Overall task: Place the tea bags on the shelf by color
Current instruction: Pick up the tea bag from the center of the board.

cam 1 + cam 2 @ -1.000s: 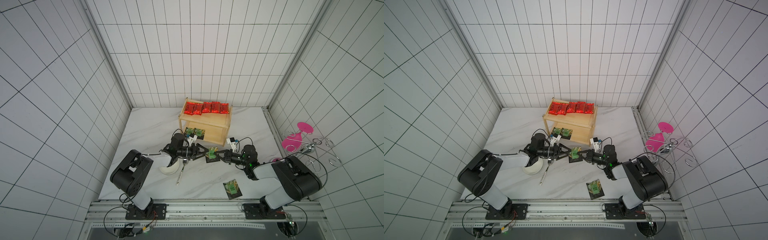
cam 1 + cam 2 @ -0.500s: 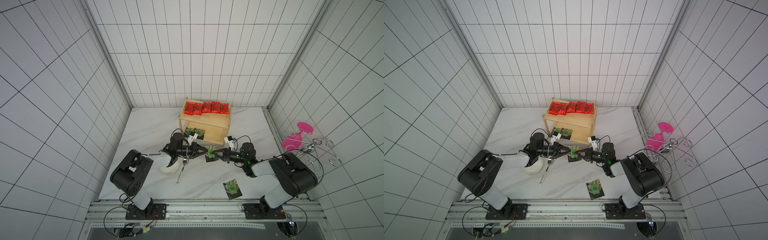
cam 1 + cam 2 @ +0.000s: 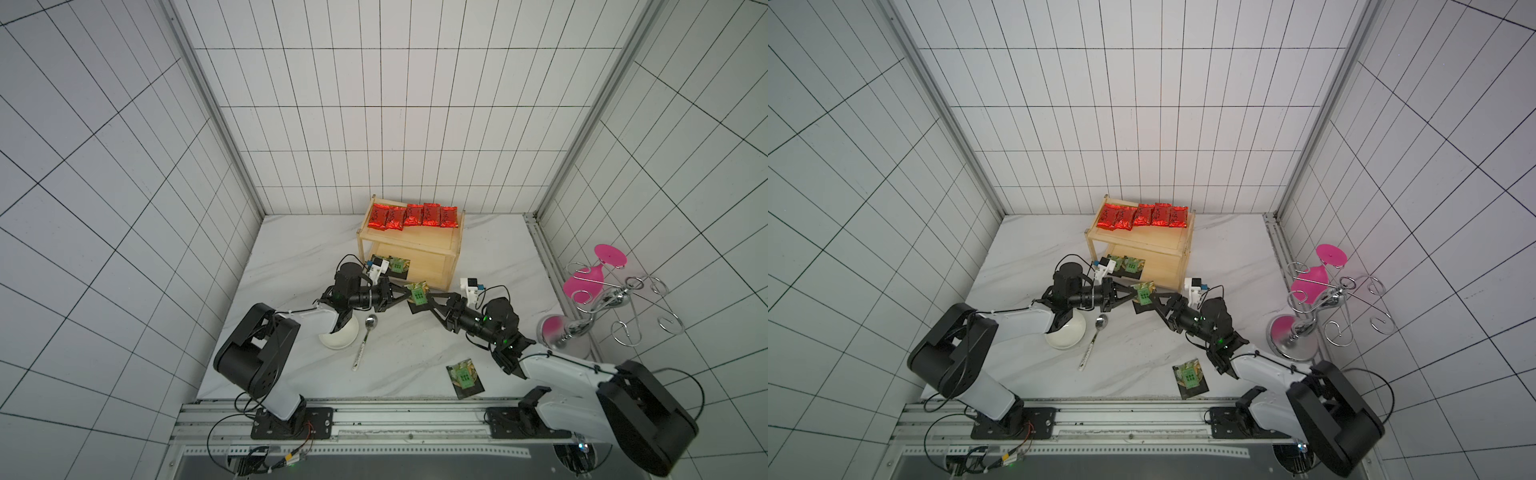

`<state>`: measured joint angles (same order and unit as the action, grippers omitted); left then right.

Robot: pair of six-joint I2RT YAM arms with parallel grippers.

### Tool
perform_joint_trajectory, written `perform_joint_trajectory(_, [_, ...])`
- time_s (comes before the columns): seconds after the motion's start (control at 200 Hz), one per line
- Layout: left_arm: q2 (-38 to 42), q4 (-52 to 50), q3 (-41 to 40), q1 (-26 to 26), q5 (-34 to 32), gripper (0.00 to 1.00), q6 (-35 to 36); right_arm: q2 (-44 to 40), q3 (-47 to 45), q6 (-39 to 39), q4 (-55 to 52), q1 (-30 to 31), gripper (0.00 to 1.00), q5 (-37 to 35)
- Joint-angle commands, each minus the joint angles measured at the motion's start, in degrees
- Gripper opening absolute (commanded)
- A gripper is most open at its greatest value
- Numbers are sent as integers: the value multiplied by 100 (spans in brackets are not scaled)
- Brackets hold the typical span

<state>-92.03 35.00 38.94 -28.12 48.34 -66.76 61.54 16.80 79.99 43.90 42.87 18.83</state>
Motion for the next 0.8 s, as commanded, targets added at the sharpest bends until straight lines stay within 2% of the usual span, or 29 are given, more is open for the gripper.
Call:
perform_joint_trajectory(0.0, [-131,1062,-169,17,-183,0,-549,-634,27,534,-1371,366,69,-1722])
perform_joint_trajectory(0.12, [-193,1449,-195,35,-238,0,-746,-1105,-187,816,-1712,649,72,-2313])
perform_joint_trajectory(0.2, [-197,1448,-163,27,-235,0,-750,-1089,-223,791,-1498,663,68,-2447])
perform_joint_trajectory(0.51, [-298,1597,-136,17,-237,0,-822,591,-53,703,832,648,56,-2204])
perform_joint_trajectory(0.8, [-498,1663,-80,11,-263,0,-820,1007,1,740,1356,637,44,-2030])
